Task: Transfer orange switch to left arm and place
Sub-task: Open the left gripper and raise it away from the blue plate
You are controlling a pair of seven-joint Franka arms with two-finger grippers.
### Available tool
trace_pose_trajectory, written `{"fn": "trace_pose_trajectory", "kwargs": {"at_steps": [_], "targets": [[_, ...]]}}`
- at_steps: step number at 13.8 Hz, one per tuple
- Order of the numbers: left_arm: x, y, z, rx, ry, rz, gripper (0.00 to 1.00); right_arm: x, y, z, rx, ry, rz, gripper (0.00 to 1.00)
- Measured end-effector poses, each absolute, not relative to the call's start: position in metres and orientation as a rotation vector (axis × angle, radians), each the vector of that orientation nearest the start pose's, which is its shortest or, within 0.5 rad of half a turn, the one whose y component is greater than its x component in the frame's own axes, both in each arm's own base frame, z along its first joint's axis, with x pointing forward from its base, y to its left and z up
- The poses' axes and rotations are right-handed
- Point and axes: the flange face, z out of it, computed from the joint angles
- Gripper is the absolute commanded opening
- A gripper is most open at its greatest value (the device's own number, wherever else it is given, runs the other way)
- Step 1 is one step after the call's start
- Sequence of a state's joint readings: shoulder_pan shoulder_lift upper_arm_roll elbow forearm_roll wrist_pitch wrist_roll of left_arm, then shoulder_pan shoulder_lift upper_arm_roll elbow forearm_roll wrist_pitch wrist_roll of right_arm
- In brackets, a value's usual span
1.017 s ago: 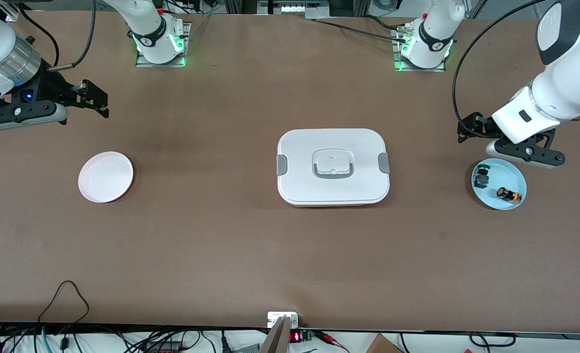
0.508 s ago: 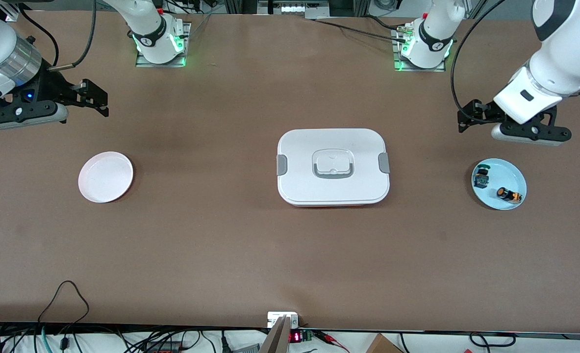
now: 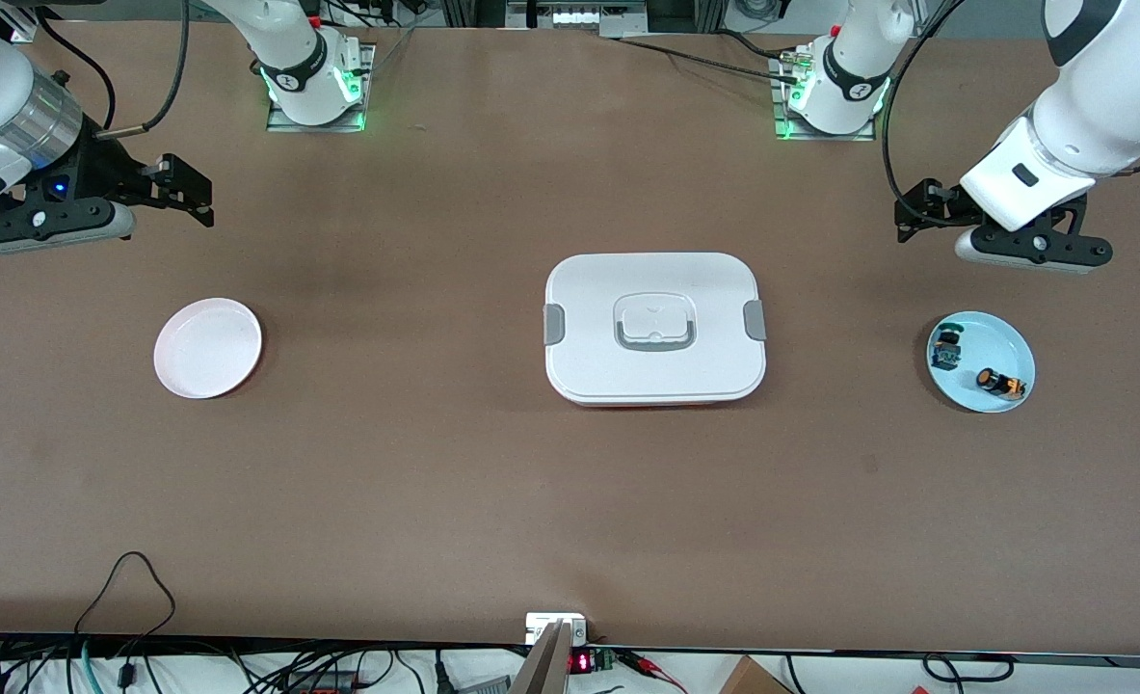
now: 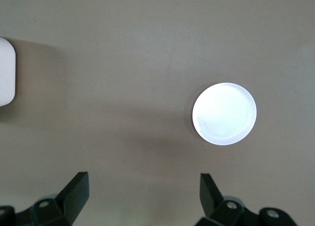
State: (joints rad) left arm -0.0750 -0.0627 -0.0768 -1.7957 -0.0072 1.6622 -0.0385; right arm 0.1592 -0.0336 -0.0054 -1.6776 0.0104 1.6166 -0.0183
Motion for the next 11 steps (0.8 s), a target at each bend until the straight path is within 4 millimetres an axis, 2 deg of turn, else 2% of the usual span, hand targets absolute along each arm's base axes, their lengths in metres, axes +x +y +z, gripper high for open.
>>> {"fn": "trace_pose_trajectory", "kwargs": {"at_steps": [3,11], "targets": [[0.529,-0.081,0.561,-3.128,0.173,0.113,1.00,0.539,0.084,0.596,-3.121,-0.267,0.044,1.00],[0.546,-0.068,0.546,-3.066,0.159,0.129,1.00,0.540,0.082,0.596,-3.122,-0.261,0.046,1.00]]}}
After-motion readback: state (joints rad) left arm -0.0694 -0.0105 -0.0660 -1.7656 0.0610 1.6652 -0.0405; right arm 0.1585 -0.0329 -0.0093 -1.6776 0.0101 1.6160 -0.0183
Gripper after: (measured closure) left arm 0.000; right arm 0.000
